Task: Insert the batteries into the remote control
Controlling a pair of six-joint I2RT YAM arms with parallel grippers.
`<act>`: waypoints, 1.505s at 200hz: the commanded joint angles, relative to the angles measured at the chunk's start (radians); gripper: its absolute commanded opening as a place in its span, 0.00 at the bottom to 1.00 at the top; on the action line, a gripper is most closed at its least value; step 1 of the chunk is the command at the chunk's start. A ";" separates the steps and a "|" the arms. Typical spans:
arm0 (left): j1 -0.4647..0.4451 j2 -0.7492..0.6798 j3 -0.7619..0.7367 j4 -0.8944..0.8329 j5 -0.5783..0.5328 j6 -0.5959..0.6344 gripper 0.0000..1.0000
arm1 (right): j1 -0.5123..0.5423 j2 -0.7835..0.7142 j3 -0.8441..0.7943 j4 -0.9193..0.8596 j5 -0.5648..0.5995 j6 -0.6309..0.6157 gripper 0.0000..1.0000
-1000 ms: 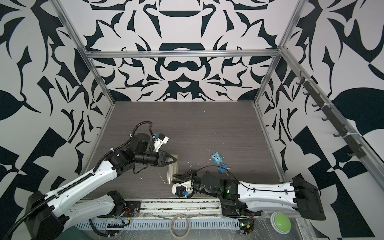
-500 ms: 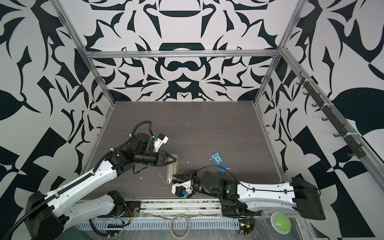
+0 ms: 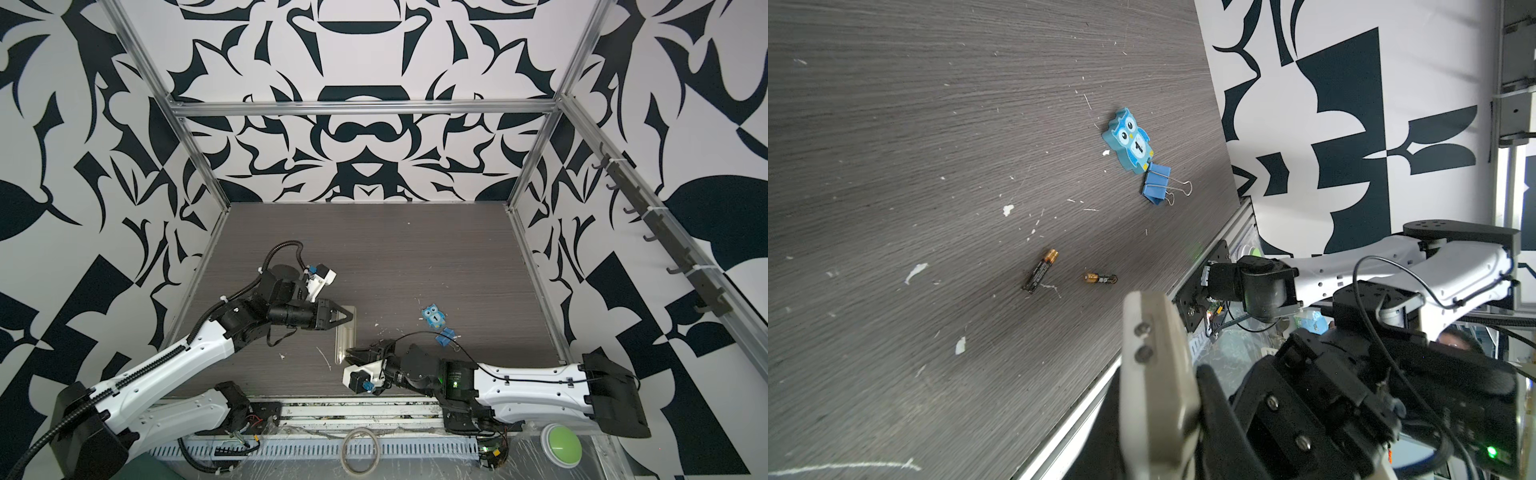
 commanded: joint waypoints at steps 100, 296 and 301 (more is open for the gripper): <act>-0.009 -0.010 0.009 -0.078 0.003 0.011 0.00 | -0.009 -0.008 0.033 0.068 0.133 -0.004 0.18; -0.009 -0.029 -0.007 -0.054 0.026 -0.006 0.00 | -0.004 0.007 0.050 0.001 -0.070 0.020 0.36; -0.009 -0.028 -0.008 -0.054 0.027 -0.006 0.00 | -0.004 0.010 0.051 0.002 -0.065 0.020 0.35</act>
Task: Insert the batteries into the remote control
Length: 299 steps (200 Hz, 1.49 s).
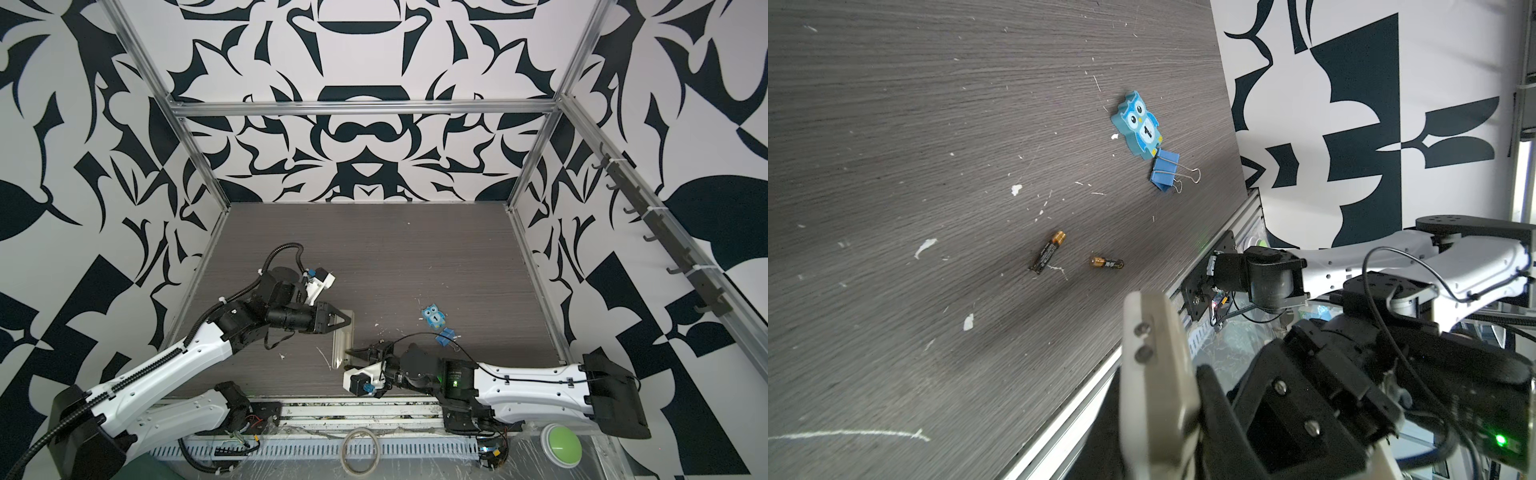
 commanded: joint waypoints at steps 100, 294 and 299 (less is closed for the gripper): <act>-0.002 -0.009 -0.013 0.015 0.043 -0.014 0.00 | 0.003 0.026 0.054 0.041 0.081 0.011 0.30; -0.002 0.004 -0.005 -0.006 0.033 -0.004 0.00 | 0.015 0.038 0.057 0.092 0.282 -0.036 0.19; -0.002 0.005 -0.005 -0.006 0.033 -0.004 0.00 | 0.015 0.036 0.056 0.091 0.281 -0.037 0.19</act>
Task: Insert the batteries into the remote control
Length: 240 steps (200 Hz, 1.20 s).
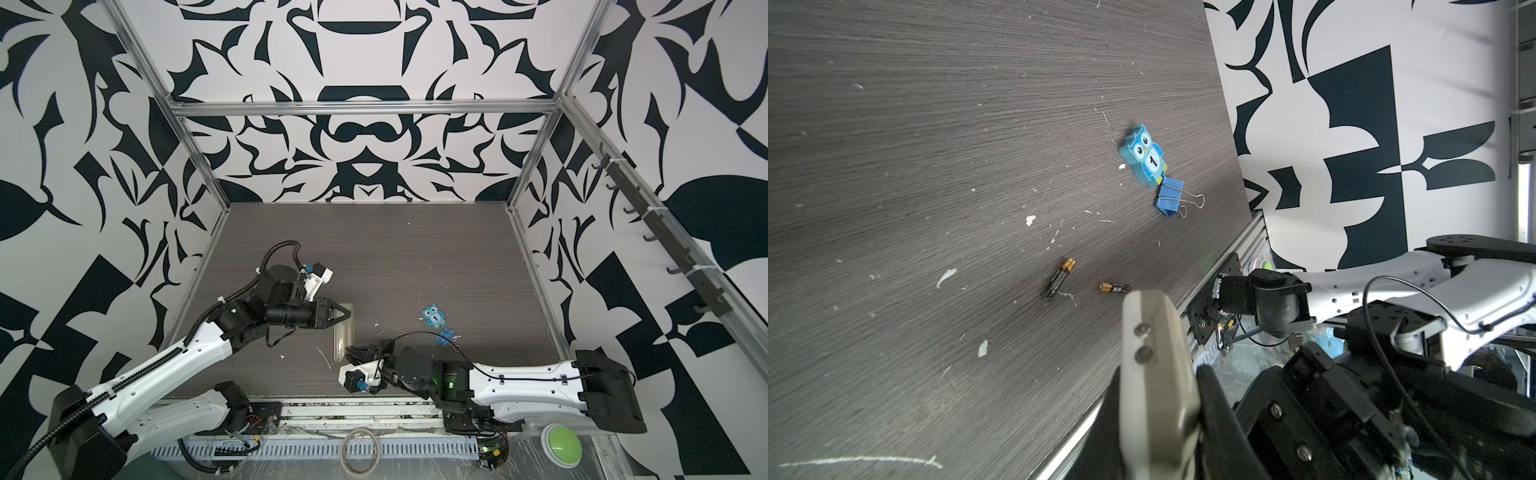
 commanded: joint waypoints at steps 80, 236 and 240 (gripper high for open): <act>-0.011 0.003 0.003 -0.065 0.059 0.001 0.00 | -0.005 -0.020 0.033 0.092 0.126 -0.016 0.17; -0.011 0.001 0.009 -0.090 0.016 0.014 0.00 | 0.007 -0.035 0.027 0.095 0.151 -0.024 0.15; -0.011 0.000 0.010 -0.088 0.015 0.012 0.00 | 0.007 -0.035 0.027 0.095 0.150 -0.025 0.15</act>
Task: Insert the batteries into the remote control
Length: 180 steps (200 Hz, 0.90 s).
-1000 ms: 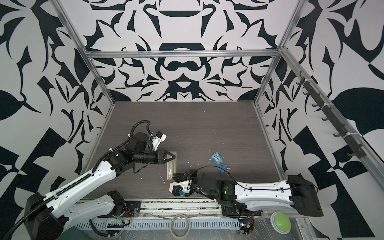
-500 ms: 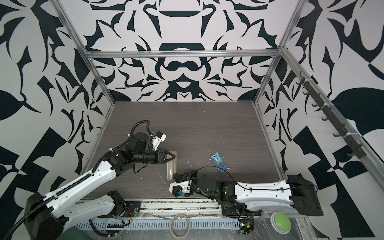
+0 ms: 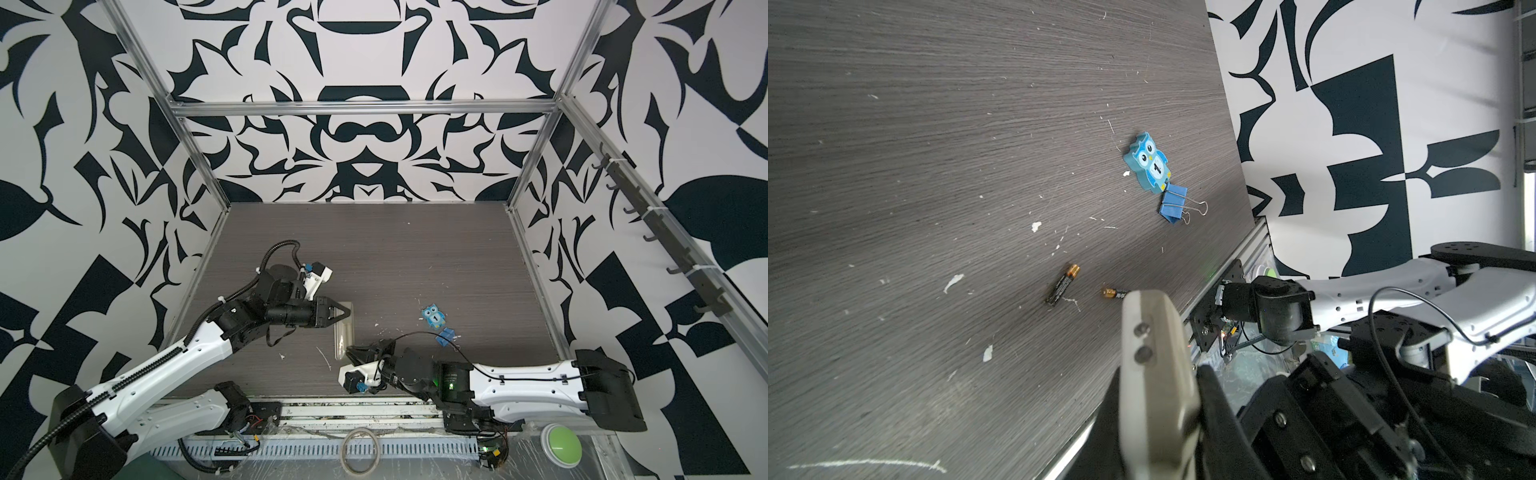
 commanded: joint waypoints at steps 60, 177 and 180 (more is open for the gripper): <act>-0.011 -0.006 0.004 -0.074 0.042 0.004 0.00 | -0.009 -0.023 0.027 0.095 0.096 -0.003 0.15; -0.010 -0.001 0.002 -0.067 0.023 0.002 0.00 | -0.007 -0.036 0.027 0.092 0.085 0.000 0.16; -0.011 -0.002 0.002 -0.067 0.022 0.002 0.00 | -0.008 -0.035 0.027 0.092 0.085 0.000 0.16</act>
